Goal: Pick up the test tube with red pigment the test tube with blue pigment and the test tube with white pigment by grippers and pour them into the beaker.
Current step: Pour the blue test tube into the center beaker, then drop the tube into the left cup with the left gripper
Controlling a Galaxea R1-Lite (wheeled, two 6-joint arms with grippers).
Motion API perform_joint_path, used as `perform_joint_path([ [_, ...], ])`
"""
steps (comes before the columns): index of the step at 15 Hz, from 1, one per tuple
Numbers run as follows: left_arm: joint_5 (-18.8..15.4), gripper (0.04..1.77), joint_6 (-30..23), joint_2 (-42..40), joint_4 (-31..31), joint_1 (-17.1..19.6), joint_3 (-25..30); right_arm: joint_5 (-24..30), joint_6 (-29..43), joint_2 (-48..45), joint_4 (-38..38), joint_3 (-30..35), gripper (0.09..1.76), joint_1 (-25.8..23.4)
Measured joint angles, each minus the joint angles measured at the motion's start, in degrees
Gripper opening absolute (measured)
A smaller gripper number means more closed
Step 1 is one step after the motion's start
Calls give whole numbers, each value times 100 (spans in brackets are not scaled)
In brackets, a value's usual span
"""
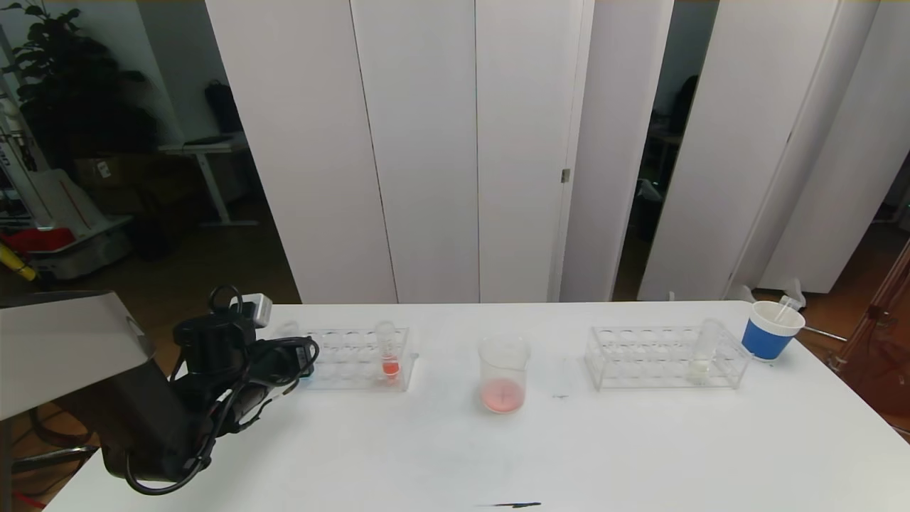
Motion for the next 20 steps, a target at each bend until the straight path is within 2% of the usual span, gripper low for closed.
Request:
perform_joint_path([
  [16, -30, 56, 52, -189, 28, -17, -28, 5, 2, 0, 0, 0, 175, 0],
  [20, -34, 56, 59, -656, 452, -28, -26, 5, 0, 0, 0, 0, 175, 0],
])
